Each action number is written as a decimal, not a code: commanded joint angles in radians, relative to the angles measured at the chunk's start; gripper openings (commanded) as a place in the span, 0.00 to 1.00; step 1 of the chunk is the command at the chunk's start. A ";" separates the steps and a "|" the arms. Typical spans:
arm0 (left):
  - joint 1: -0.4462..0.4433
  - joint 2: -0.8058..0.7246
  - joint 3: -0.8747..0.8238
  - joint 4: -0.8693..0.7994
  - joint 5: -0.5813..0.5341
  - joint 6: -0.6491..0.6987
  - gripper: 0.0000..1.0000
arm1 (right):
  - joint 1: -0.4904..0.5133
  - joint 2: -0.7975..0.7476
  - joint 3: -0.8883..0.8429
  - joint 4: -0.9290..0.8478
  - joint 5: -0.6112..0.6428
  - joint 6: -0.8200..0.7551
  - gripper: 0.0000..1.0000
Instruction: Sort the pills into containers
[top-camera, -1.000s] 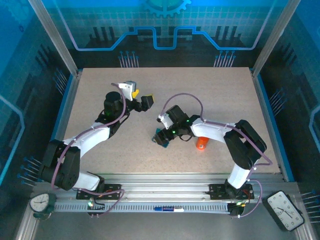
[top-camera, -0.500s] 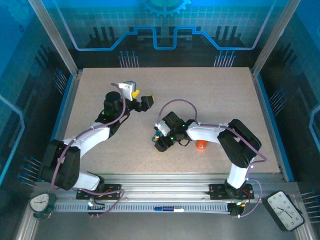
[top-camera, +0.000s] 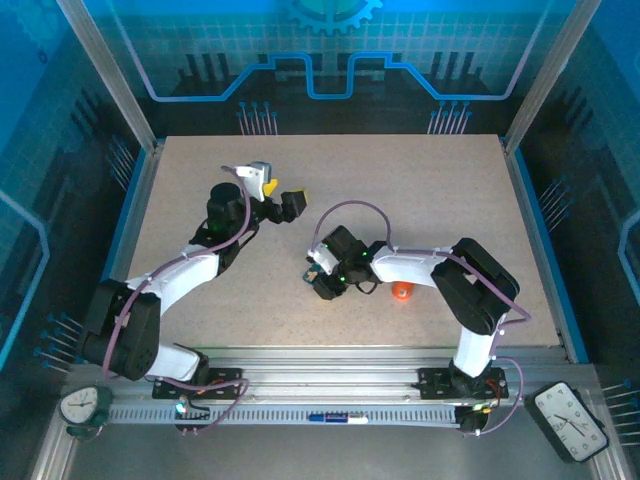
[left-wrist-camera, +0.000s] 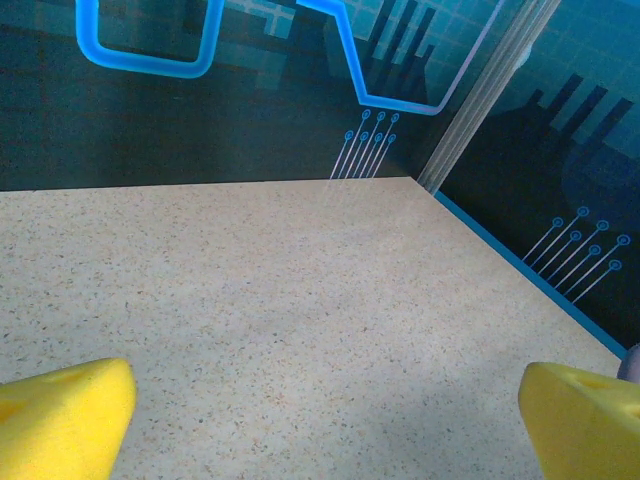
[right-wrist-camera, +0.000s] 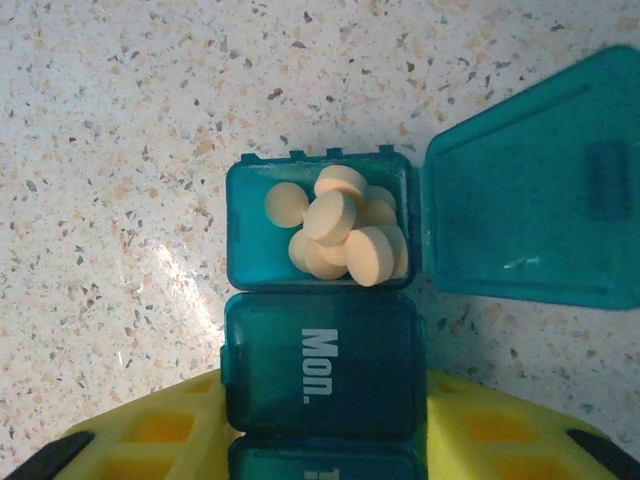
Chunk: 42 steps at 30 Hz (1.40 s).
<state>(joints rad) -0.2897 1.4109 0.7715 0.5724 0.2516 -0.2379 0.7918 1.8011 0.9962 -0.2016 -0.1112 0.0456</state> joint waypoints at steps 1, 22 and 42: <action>0.011 -0.024 0.021 -0.001 0.011 -0.013 0.99 | 0.011 -0.016 -0.001 -0.019 0.014 -0.031 0.33; 0.011 -0.024 0.020 -0.003 0.014 -0.017 0.99 | -0.023 -0.060 -0.011 -0.056 0.079 -0.020 0.82; 0.012 -0.020 0.028 0.003 0.012 -0.013 0.99 | -0.109 -0.033 0.045 -0.133 0.192 0.039 0.75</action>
<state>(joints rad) -0.2871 1.4109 0.7715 0.5724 0.2512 -0.2382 0.7048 1.7535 0.9932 -0.2916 0.0330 0.0608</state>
